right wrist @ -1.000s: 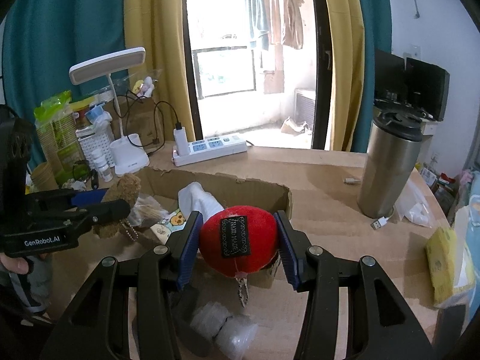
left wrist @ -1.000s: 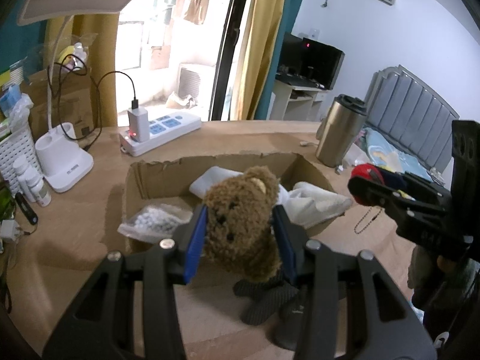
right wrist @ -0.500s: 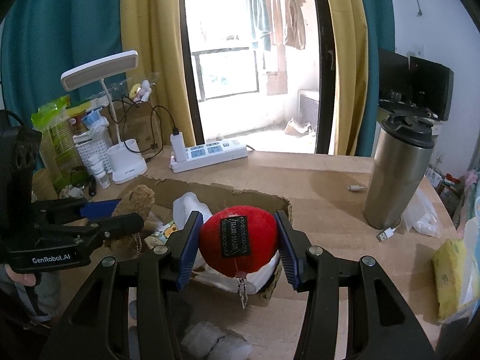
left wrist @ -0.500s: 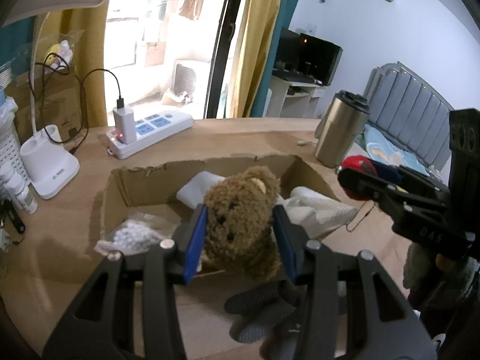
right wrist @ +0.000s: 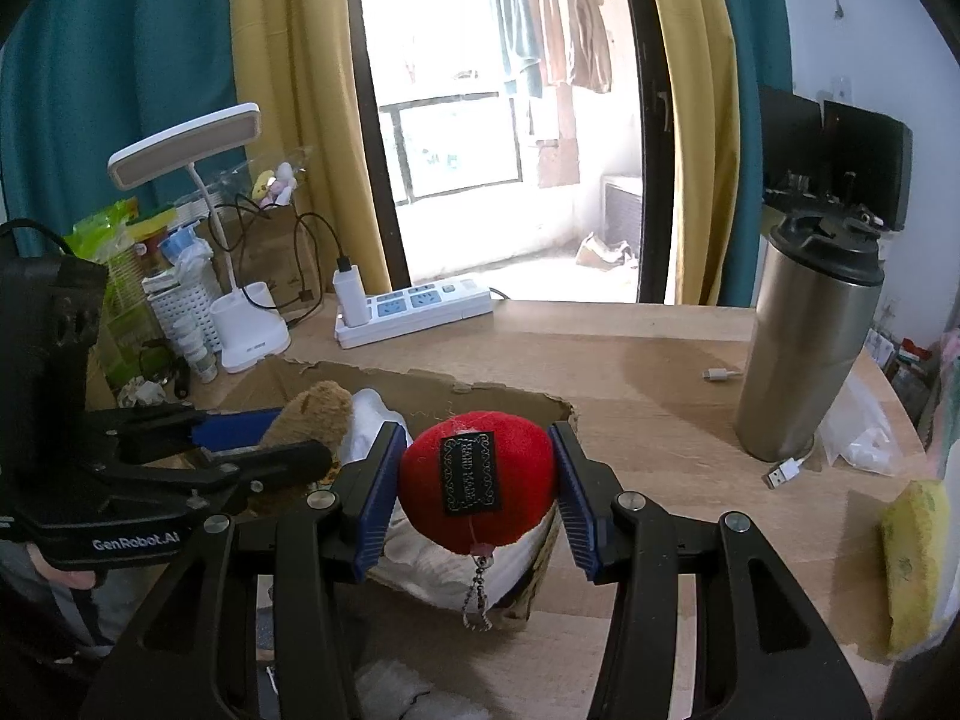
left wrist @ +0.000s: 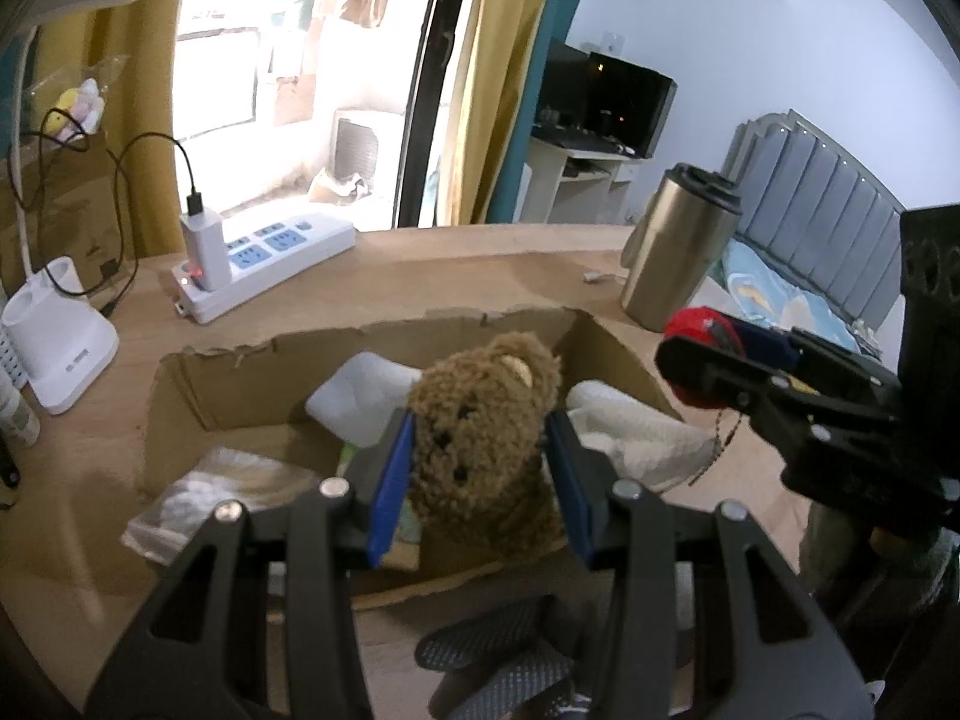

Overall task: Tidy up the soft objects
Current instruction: 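Lower the teddy bear into the box with the left tool while the right tool releases the red pouch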

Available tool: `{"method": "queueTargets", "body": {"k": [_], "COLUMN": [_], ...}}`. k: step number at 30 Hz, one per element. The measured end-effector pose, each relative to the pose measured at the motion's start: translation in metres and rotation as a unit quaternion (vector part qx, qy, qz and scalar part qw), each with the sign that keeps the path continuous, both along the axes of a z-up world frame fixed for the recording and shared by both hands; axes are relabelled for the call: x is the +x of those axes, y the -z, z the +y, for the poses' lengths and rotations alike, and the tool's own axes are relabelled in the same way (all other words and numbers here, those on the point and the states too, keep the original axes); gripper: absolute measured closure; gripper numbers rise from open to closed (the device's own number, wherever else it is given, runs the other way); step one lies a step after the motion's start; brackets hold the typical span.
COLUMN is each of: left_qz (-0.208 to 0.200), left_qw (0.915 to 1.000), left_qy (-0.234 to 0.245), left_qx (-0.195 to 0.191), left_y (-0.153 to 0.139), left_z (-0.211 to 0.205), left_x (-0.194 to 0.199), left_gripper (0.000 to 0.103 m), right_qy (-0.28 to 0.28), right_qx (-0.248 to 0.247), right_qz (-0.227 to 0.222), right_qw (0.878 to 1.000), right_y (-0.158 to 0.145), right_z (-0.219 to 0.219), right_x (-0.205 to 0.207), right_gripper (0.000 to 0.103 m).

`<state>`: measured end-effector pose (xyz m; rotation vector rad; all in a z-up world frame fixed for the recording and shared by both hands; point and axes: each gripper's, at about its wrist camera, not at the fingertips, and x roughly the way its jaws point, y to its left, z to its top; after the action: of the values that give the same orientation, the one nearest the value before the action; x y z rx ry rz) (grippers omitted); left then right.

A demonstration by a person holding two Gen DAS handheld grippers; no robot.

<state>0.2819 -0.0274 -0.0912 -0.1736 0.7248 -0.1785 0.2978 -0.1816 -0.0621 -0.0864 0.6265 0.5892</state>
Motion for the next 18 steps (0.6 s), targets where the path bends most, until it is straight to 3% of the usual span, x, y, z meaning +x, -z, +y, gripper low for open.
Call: {"method": "queueTargets", "body": {"k": [18], "left_qz": [0.069], "left_qw": [0.9973], "left_qy": [0.025], "left_qx": [0.007], "left_y": [0.044], "left_z": [-0.016], "left_x": [0.039], "left_gripper": [0.057], "right_qy": [-0.002], "right_qx": [0.008], "right_qz": [0.011], "right_qw": [1.000], "right_y": [0.011], "right_z": [0.001], "right_x": [0.021], "right_gripper": [0.052]}}
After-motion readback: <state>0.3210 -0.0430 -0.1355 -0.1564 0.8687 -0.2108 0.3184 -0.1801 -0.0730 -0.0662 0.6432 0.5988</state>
